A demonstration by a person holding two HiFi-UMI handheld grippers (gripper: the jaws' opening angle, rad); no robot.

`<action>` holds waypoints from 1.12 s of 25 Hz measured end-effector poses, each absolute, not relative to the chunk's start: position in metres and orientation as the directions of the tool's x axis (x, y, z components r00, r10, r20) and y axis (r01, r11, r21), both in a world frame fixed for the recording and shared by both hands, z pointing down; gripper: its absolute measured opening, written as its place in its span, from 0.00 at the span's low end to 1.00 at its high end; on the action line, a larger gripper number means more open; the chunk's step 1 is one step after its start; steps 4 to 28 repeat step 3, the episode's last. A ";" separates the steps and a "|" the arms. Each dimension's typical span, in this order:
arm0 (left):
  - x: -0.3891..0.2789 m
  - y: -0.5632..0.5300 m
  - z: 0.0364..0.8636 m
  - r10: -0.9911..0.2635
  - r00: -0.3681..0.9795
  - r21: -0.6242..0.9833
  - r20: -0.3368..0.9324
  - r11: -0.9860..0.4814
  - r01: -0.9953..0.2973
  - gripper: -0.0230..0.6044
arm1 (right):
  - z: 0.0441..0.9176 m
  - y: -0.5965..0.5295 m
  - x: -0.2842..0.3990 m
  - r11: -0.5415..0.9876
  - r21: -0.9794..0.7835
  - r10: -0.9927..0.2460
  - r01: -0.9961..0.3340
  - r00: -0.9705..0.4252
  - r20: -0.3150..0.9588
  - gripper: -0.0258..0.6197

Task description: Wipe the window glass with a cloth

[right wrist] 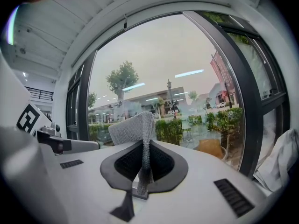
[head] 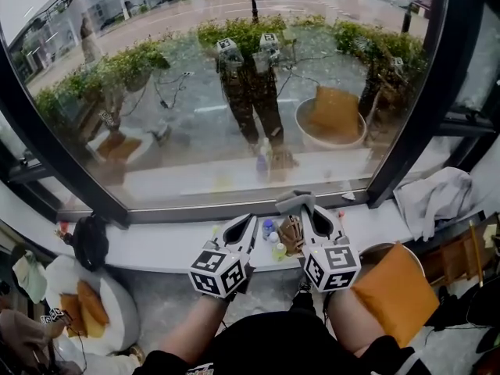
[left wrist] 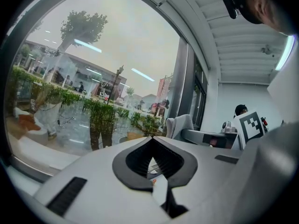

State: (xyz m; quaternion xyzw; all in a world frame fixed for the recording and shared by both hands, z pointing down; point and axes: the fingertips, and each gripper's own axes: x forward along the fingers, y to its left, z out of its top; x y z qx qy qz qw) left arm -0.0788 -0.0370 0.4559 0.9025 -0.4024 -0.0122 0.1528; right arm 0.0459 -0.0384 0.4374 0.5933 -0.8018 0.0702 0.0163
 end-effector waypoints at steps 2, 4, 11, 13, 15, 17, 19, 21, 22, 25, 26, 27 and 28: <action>-0.077 -0.036 0.458 -0.728 0.678 0.286 0.103 -0.631 -0.721 0.05 | 0.439 -0.038 0.047 0.286 -0.094 -0.949 -0.954 -0.295 0.110 0.10; -0.076 -0.036 0.459 -0.727 0.679 0.286 0.104 -0.632 -0.721 0.05 | 0.440 -0.037 0.048 0.286 -0.095 -0.949 -0.954 -0.296 0.110 0.10; -0.076 -0.036 0.459 -0.727 0.679 0.286 0.104 -0.632 -0.721 0.05 | 0.440 -0.037 0.048 0.286 -0.095 -0.949 -0.954 -0.296 0.110 0.10; -0.076 -0.036 0.459 -0.727 0.679 0.286 0.104 -0.632 -0.721 0.05 | 0.440 -0.037 0.048 0.286 -0.095 -0.949 -0.954 -0.296 0.110 0.10; -0.076 -0.036 0.459 -0.727 0.679 0.286 0.104 -0.632 -0.721 0.05 | 0.440 -0.037 0.048 0.286 -0.095 -0.949 -0.954 -0.296 0.110 0.10; -0.076 -0.036 0.459 -0.727 0.679 0.286 0.104 -0.632 -0.721 0.05 | 0.440 -0.037 0.048 0.286 -0.095 -0.949 -0.954 -0.296 0.110 0.10; -0.076 -0.036 0.459 -0.727 0.679 0.286 0.104 -0.632 -0.721 0.05 | 0.440 -0.037 0.048 0.286 -0.095 -0.949 -0.954 -0.296 0.110 0.10; -0.076 -0.036 0.459 -0.727 0.679 0.286 0.104 -0.632 -0.721 0.05 | 0.440 -0.037 0.048 0.286 -0.095 -0.949 -0.954 -0.296 0.110 0.10; -0.076 -0.036 0.459 -0.727 0.679 0.286 0.104 -0.632 -0.721 0.05 | 0.440 -0.037 0.048 0.286 -0.095 -0.949 -0.954 -0.296 0.110 0.10; -0.076 -0.036 0.459 -0.727 0.679 0.286 0.104 -0.632 -0.721 0.05 | 0.440 -0.037 0.048 0.286 -0.095 -0.949 -0.954 -0.296 0.110 0.10; -0.076 -0.036 0.459 -0.727 0.679 0.286 0.104 -0.632 -0.721 0.05 | 0.440 -0.037 0.048 0.286 -0.095 -0.949 -0.954 -0.296 0.110 0.10; -0.076 -0.036 0.459 -0.727 0.679 0.286 0.104 -0.632 -0.721 0.05 | 0.440 -0.037 0.048 0.286 -0.095 -0.949 -0.954 -0.296 0.110 0.10; -0.076 -0.036 0.459 -0.727 0.679 0.286 0.104 -0.632 -0.721 0.05 | 0.440 -0.037 0.048 0.286 -0.095 -0.949 -0.954 -0.296 0.110 0.10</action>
